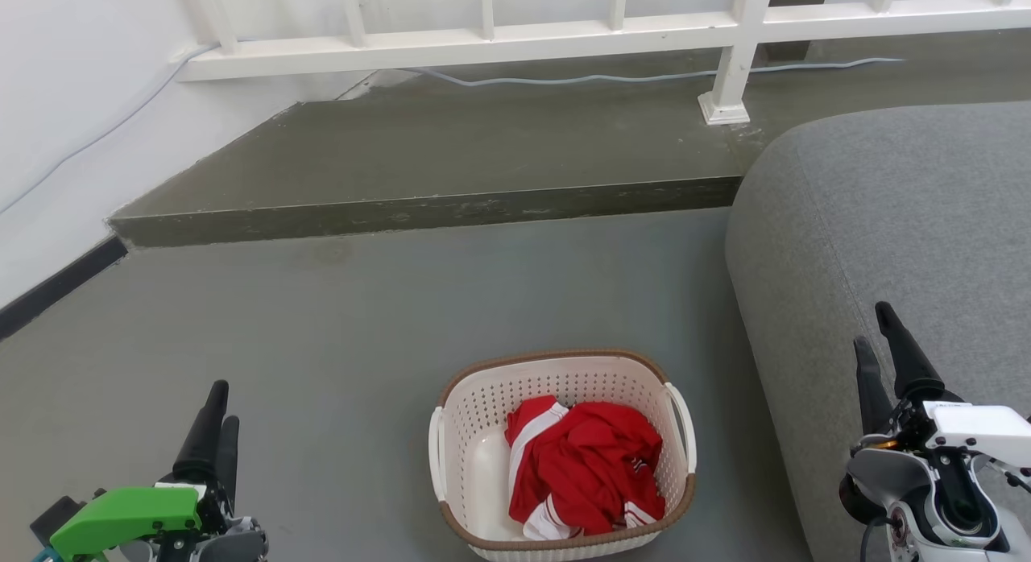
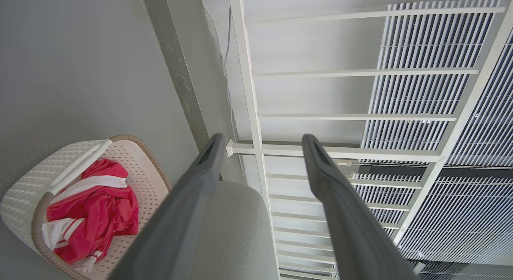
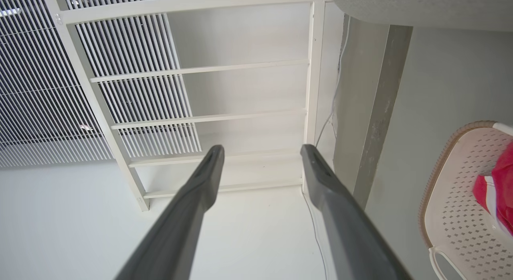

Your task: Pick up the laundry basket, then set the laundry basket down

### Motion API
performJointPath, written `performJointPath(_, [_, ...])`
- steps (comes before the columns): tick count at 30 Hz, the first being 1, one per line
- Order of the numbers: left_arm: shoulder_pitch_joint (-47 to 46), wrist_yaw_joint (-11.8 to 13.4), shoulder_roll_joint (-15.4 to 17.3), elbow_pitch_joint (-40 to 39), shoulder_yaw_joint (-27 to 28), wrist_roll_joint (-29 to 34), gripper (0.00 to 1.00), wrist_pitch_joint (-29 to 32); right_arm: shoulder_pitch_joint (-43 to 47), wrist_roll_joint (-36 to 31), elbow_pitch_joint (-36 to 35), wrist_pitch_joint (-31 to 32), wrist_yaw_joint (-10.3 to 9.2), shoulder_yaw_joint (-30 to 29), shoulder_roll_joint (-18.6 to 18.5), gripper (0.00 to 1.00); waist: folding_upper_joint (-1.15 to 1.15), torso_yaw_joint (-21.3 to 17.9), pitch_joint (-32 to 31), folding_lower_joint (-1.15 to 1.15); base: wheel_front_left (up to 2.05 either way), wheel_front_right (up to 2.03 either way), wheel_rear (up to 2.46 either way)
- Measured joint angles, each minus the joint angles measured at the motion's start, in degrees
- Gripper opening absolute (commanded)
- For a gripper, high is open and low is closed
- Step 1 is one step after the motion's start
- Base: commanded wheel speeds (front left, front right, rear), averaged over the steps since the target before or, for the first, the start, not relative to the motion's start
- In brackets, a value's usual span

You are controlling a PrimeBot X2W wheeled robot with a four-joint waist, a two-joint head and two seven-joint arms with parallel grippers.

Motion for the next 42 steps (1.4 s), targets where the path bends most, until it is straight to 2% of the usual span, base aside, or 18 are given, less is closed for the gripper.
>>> performJointPath(9, [-0.02, 0.00, 0.10, -1.30, -1.34, 2.20, 1.00, -2.15, -0.01, -0.80, -1.43, -1.56, 0.00, 1.52, -0.08, 1.00, 0.00, 0.02, 0.08, 0.00, 0.00, 0.00, 0.00])
performJointPath(25, [-0.10, 0.00, 2.41, -2.22, -5.28, 14.00, 1.00, -5.60, -0.10, -8.49, -4.28, -5.43, 0.00, 6.97, -2.54, 1.00, 0.00, -0.21, 0.16, 0.00, 0.00, 0.00, 0.00])
performJointPath(36, [-0.32, 0.31, 3.04, -4.30, -5.72, 26.03, 1.00, -7.68, -0.50, -20.74, -4.33, -8.20, 0.02, 11.22, -6.36, 1.00, 0.00, -0.42, 0.17, 0.00, 0.00, 0.00, 0.00])
performJointPath(42, [-0.33, 1.52, 3.00, -5.28, -6.31, 31.98, 1.00, -9.15, -1.02, -26.74, -4.14, -9.43, -0.11, 13.24, -6.94, 1.00, 0.00, -0.42, 0.21, 0.00, 0.00, 0.00, 0.00])
